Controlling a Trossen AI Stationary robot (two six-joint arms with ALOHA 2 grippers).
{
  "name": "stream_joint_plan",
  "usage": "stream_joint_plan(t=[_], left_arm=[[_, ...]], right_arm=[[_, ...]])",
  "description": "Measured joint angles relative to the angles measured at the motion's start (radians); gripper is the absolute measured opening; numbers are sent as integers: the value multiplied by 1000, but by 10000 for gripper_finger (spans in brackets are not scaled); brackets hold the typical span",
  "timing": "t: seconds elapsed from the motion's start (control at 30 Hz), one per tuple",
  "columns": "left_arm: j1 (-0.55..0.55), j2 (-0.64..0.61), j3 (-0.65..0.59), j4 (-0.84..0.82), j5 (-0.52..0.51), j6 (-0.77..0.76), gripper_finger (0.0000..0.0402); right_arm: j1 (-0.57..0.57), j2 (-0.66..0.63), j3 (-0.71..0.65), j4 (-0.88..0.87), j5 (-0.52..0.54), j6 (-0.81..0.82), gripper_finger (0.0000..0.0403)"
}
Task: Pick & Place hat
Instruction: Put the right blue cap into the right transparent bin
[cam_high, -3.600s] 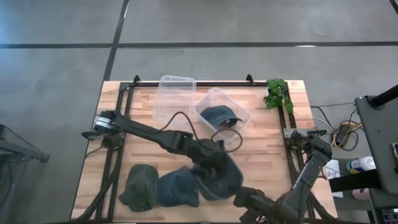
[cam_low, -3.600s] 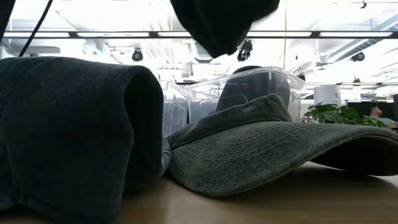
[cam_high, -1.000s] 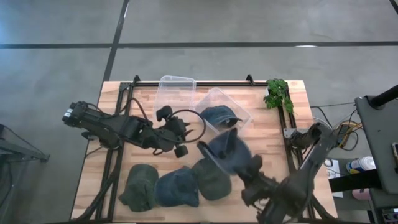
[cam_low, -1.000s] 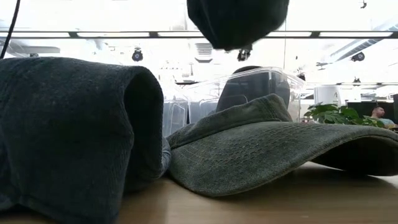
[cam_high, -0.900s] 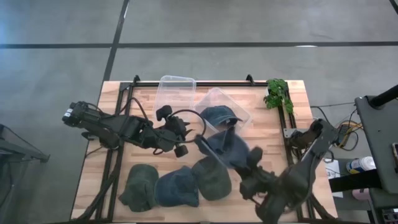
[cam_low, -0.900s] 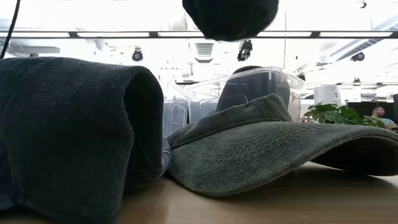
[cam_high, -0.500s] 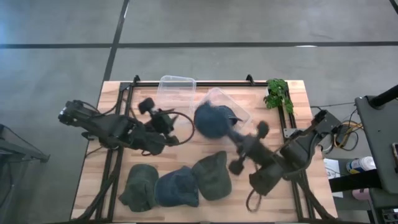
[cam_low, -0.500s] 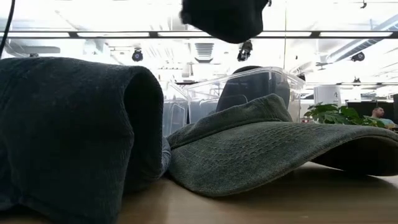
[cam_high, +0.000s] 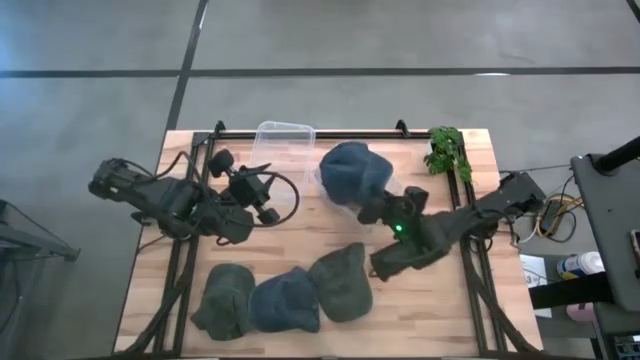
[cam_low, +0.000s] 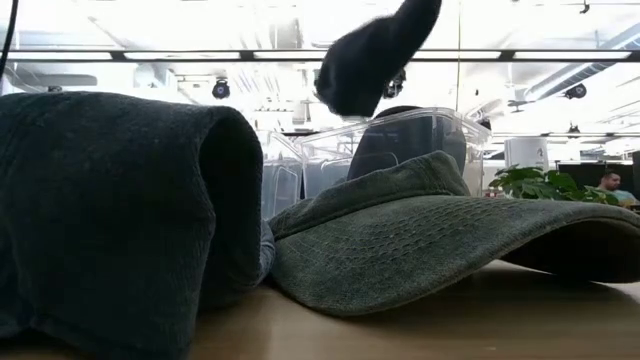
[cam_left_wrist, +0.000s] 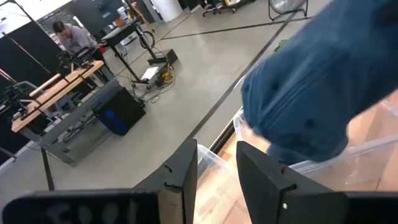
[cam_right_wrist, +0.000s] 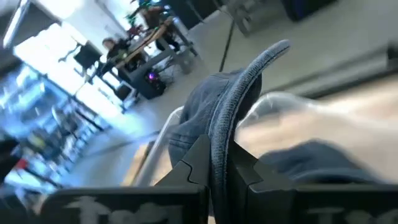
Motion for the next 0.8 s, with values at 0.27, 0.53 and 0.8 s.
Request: stream_joint_plan(t=[0.27,0.53,0.8], left_arm=[[-5,8,-30,-13,100,-60,106],[-8,8,-107,2,125,-98,106],[132,10,-140,330,330,263,106]], right_arm=[[-82,-112,-244,359,0,6,13],[-140,-271,-539,734,-81,28,13],[-126,-288,-629,881,-122,31,13]])
